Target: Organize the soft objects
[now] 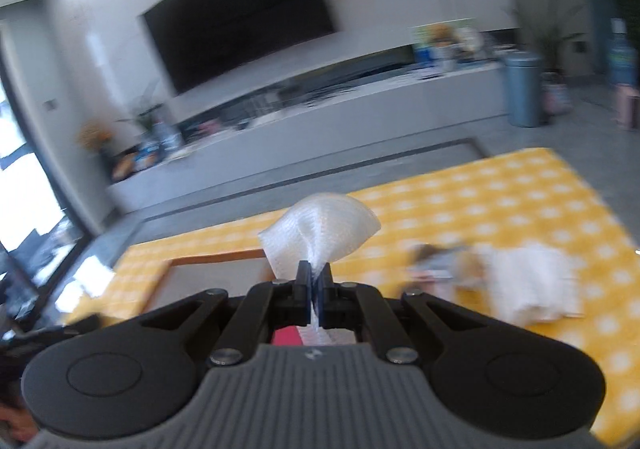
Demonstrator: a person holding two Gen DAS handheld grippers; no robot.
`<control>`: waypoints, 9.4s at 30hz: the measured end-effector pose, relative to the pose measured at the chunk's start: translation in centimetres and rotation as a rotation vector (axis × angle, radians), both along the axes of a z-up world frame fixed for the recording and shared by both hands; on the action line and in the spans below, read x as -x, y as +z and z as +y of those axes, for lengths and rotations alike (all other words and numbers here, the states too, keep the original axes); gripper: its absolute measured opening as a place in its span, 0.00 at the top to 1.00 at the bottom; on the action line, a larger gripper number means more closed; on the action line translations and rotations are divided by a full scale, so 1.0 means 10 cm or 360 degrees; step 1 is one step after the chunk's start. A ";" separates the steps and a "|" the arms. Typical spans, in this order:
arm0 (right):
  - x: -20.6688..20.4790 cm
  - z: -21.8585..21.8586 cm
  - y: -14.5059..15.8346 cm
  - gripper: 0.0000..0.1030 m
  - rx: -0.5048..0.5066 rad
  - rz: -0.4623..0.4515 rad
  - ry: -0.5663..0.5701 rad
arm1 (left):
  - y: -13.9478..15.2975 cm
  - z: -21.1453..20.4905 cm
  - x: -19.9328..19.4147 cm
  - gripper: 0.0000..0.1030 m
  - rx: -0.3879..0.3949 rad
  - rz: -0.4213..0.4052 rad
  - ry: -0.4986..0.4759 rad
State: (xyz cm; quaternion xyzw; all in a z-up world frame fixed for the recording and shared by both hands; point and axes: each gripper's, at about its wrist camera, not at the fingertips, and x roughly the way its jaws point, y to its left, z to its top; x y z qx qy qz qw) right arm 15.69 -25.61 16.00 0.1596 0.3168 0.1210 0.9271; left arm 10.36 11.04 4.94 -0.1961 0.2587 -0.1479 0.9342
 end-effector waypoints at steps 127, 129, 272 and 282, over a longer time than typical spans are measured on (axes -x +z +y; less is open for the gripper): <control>0.08 -0.88 -1.41 0.03 0.0582 0.0824 -0.0063 | 0.02 -2.32 0.02 0.07 -0.0730 0.0056 -0.0246; 0.07 -0.81 -1.43 0.03 0.0611 0.0843 -0.0031 | -0.05 -2.33 0.03 0.07 -0.0755 0.0071 -0.0229; 0.12 -1.99 -1.30 0.37 0.0177 0.0538 -0.0591 | -1.47 -3.84 -0.51 0.48 -0.0581 0.0304 -0.0776; 0.13 -1.99 -1.28 0.37 0.0179 0.0523 -0.0601 | -1.31 -3.84 -0.43 0.71 -0.0616 0.0292 -0.0846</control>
